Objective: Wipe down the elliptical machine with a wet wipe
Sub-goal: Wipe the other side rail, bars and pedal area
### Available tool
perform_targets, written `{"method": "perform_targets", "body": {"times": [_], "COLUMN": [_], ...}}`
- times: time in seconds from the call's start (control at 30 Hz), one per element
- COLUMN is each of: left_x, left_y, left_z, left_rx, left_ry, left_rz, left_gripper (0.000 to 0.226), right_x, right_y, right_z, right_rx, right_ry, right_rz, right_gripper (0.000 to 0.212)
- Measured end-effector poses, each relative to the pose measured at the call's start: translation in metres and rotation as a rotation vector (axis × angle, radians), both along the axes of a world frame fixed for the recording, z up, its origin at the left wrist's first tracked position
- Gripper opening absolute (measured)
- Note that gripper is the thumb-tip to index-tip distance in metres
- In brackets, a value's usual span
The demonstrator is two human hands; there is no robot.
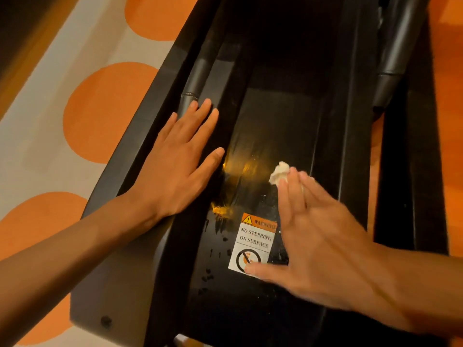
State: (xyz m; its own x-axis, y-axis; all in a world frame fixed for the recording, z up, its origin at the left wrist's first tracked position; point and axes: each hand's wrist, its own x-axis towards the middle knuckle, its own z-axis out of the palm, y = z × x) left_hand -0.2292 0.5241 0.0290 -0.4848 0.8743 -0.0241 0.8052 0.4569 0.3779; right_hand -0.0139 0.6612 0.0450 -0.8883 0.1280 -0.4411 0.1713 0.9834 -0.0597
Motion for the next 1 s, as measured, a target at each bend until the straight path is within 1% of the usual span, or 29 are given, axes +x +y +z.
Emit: {"method": "perform_targets", "body": {"times": [0.07,0.1,0.17,0.23,0.3,0.4,0.5,0.53,0.6,0.7,0.73,0.8,0.87,0.93,1.0], "left_x": [-0.001,-0.002,-0.002,-0.003,-0.002,0.01,0.025,0.028,0.032,0.036,0.036,0.037,0.039,0.04,0.04], "left_y": [-0.002,-0.003,-0.005,-0.006,-0.007,-0.017,-0.032,-0.036,-0.042,-0.053,-0.057,-0.065,-0.07,-0.072,-0.072], "left_z": [-0.002,-0.003,-0.005,-0.005,-0.003,0.0,0.001,0.001,0.002,0.003,0.003,0.001,0.0,-0.002,-0.002], "left_rx": [-0.006,-0.006,-0.004,-0.012,-0.048,-0.098,-0.089,-0.082,-0.082,-0.079,-0.08,-0.079,-0.073,-0.05,-0.022], "left_ry": [-0.004,-0.003,-0.001,-0.01,0.009,0.108,0.146,0.148,0.152,0.183,0.195,0.207,0.21,0.208,0.216], "left_rz": [-0.012,-0.022,-0.042,-0.063,-0.089,-0.112,-0.105,-0.103,-0.101,-0.109,-0.12,-0.153,-0.167,-0.167,-0.174], "left_gripper": [0.074,0.075,0.076,0.078,0.079,0.081,0.081,0.081,0.082,0.083,0.083,0.084,0.084,0.083,0.081], "right_x": [0.031,0.04,0.037,0.024,0.018,0.01,-0.021,-0.034,-0.056,-0.047,-0.031,0.008,0.041,0.048,0.039], "right_y": [-0.021,-0.024,-0.021,-0.008,0.003,0.016,0.052,0.068,0.084,0.051,0.031,-0.012,-0.04,-0.051,-0.053], "right_z": [-0.006,-0.011,0.002,0.02,0.035,0.031,0.017,0.013,0.014,0.021,0.024,0.026,0.02,0.019,0.018], "right_rx": [-0.128,-0.125,-0.083,-0.083,-0.107,0.035,0.155,0.184,0.194,0.238,0.215,0.1,0.041,0.005,-0.037], "right_ry": [-0.103,-0.146,-0.192,-0.13,-0.145,-0.083,-0.023,0.011,0.002,-0.142,-0.198,-0.288,-0.208,-0.161,-0.156], "right_rz": [-0.035,-0.025,0.083,0.095,0.037,0.044,-0.01,-0.049,-0.114,-0.097,-0.044,0.07,0.123,0.051,-0.041], "right_gripper": [0.134,0.131,0.123,0.121,0.12,0.126,0.132,0.133,0.134,0.141,0.142,0.136,0.129,0.12,0.121]}}
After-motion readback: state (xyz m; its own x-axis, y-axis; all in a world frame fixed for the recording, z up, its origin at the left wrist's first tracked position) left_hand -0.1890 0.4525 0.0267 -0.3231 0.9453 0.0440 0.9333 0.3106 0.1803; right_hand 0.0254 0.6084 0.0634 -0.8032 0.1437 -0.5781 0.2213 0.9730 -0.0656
